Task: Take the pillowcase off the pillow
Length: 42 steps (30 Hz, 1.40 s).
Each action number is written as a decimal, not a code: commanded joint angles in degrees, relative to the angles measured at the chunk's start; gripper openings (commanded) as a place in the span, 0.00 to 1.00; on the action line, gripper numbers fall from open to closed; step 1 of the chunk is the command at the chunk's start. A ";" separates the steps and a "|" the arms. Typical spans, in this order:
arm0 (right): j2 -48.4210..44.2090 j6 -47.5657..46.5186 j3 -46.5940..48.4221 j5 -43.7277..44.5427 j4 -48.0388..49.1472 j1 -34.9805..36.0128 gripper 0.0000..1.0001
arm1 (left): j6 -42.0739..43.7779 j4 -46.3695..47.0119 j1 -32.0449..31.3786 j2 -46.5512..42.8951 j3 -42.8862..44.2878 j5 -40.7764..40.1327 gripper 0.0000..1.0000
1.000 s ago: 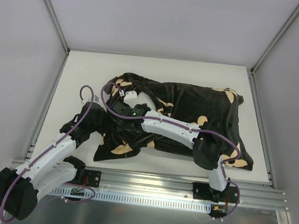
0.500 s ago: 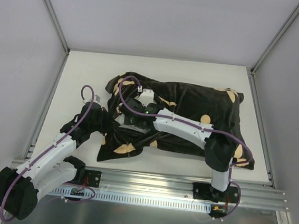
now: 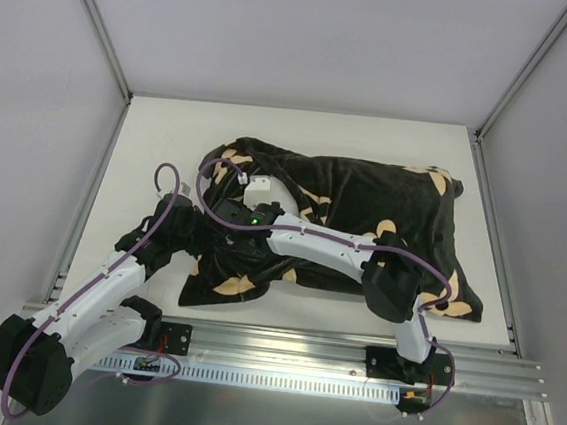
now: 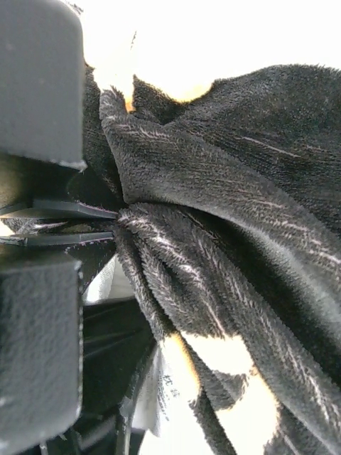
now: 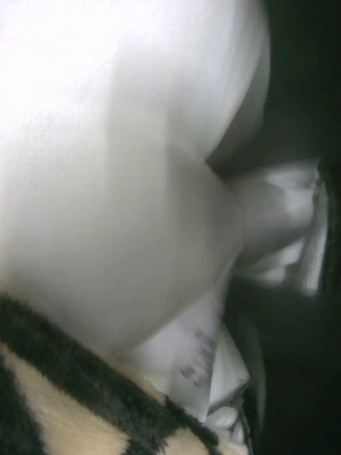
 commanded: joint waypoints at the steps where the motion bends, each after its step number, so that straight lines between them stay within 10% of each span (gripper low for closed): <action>1: 4.18 -0.43 -3.35 -1.27 -3.46 -3.05 0.51 | 0.95 -4.33 0.29 0.04 -0.63 -0.09 0.00; 2: 3.39 -0.26 -4.84 -1.18 -3.46 -3.67 0.17 | 0.95 -4.33 0.29 -0.05 -0.72 -0.18 0.00; 4: -0.29 -0.08 -6.77 -0.30 -3.54 -5.85 0.01 | 1.03 -4.33 0.20 -0.58 -0.72 -0.18 0.00; 18: -36.50 -8.95 -20.23 7.08 3.39 -13.51 0.01 | 2.18 -4.33 0.55 3.90 3.50 -1.58 0.00; 31: -38.98 -7.90 -27.70 4.53 4.63 -17.11 0.01 | 1.56 -4.41 6.43 3.46 -1.32 -0.19 0.00; 42: -49.08 -13.97 -21.55 -7.15 8.93 -33.73 0.01 | 3.85 -3.98 10.31 4.16 -3.18 3.86 0.00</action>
